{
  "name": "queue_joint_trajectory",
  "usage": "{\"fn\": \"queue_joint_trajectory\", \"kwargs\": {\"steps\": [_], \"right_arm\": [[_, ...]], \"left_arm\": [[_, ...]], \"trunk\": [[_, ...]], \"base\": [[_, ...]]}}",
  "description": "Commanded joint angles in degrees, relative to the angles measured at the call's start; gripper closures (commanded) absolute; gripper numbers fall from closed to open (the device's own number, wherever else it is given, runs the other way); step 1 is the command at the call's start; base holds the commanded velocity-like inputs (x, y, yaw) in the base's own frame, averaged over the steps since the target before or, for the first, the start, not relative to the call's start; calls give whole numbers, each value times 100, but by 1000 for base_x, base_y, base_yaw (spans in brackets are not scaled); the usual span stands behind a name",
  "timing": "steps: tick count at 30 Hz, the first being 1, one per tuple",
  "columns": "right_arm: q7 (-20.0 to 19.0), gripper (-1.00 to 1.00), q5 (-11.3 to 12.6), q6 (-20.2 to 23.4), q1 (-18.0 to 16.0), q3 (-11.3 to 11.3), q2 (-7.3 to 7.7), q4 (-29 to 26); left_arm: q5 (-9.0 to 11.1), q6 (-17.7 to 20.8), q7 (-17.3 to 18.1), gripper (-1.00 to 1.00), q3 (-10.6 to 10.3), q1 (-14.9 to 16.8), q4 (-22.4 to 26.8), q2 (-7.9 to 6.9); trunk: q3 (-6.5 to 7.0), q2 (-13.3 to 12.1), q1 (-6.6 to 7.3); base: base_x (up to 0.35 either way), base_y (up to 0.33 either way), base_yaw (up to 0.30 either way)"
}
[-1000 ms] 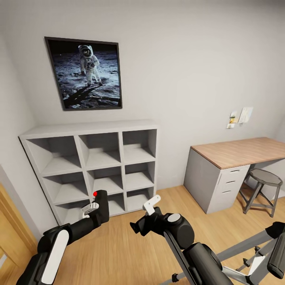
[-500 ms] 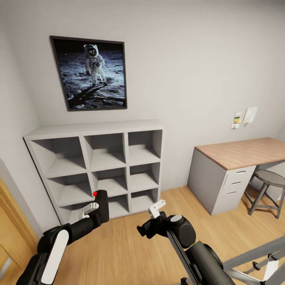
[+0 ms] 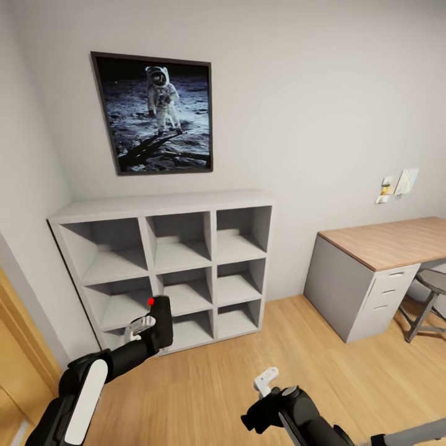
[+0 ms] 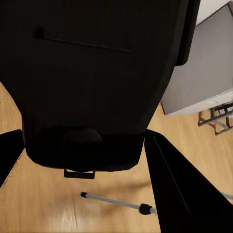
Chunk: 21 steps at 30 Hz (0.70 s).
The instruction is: Attach the digital camera to the camera tripod in the bedroom.
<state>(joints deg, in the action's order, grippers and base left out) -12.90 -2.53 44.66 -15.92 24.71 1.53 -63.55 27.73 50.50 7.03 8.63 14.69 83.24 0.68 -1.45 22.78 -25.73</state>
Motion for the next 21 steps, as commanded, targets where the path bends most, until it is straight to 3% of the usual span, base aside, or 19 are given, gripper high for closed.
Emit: {"fn": "queue_joint_trajectory", "kwargs": {"steps": [1,7,11,15,21], "right_arm": [[-26,-100,-15,-683,39,5,66,946],[-44,-100,2,-2253,72,-4,207,2489],[-68,-100,48,-3026,83,-1,356,3130],[-87,-100,147,-3387,94,4,515,3419],[-244,-100,259,-3581,281,6,687,3555]], "left_arm": [[-39,35,81,100,5,5,23,13],[-42,37,82,100,-137,3,32,18],[-46,38,76,100,-224,2,33,19],[-47,39,72,100,-259,4,34,20],[-48,39,71,100,-279,3,34,23]], "trunk": [[-13,14,-6],[-13,14,-6],[-13,14,-6],[-13,14,-6],[-13,14,-6]], "base": [[204,259,0],[214,254,0],[222,250,0],[224,248,0],[225,245,0]]}}
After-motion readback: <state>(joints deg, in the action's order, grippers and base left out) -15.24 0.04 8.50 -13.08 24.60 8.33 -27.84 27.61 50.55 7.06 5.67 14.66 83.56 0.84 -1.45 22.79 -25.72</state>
